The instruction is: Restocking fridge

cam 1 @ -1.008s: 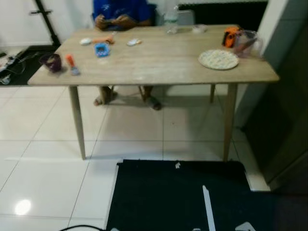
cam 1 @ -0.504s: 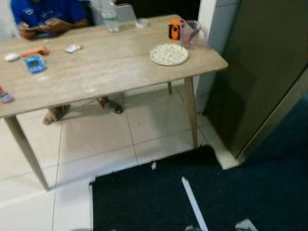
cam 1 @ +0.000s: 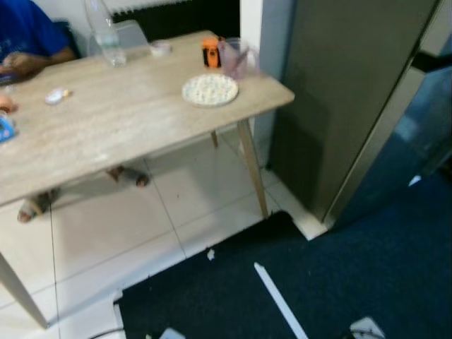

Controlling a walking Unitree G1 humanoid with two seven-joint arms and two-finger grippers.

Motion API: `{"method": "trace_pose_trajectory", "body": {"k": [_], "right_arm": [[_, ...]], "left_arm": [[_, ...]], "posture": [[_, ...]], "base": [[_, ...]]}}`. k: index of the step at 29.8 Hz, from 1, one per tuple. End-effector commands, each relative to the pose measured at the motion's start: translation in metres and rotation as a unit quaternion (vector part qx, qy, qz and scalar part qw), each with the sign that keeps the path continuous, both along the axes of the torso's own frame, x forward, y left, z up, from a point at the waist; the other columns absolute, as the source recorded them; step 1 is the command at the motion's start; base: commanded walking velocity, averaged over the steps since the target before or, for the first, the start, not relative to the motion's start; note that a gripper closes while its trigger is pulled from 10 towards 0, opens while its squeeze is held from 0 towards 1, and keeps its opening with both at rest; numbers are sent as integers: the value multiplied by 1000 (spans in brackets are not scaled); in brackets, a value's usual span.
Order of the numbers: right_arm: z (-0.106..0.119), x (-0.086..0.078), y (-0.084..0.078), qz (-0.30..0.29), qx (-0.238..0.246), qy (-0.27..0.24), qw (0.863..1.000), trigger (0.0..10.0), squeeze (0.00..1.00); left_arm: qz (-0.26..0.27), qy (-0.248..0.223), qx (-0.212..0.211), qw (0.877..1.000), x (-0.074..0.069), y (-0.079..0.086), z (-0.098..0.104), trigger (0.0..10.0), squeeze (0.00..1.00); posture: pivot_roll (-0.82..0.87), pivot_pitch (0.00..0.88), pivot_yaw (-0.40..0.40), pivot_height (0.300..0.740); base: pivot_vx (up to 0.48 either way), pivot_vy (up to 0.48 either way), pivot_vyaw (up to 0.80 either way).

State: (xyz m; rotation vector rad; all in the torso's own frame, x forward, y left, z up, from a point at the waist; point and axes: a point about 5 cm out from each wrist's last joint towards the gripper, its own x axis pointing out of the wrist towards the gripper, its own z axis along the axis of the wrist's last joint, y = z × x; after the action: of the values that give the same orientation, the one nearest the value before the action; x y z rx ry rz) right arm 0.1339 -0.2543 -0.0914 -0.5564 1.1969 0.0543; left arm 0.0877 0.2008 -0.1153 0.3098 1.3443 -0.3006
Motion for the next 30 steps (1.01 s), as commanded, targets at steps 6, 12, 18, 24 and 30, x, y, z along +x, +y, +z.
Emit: {"method": "trace_pose_trajectory", "body": {"k": [6,12,18,24,30], "right_arm": [[-3,-6,5,-8,12,4,1000,10000,0],[-5,-9,8,-5,15,8,1000,10000,0],[-6,-10,10,-6,28,5,1000,10000,0],[-6,-10,12,-13,40,0,999,10000,0],[-6,-10,12,-10,43,1,999,10000,0]], "left_arm": [[15,-67,-11,998,35,-10,8,10000,0],[12,-63,-8,998,33,-8,7,10000,0],[9,-60,-5,998,31,-8,7,10000,0],[5,-58,-5,998,30,-7,7,10000,0],[0,-57,-3,998,29,-7,6,10000,0]], "posture": [[-15,0,-1,740],[-14,0,5,740],[-13,0,6,740],[-13,0,11,740],[-14,0,16,740]], "base": [[0,-321,0],[0,-436,0],[0,-454,0],[0,-459,0],[0,-461,0]]}}
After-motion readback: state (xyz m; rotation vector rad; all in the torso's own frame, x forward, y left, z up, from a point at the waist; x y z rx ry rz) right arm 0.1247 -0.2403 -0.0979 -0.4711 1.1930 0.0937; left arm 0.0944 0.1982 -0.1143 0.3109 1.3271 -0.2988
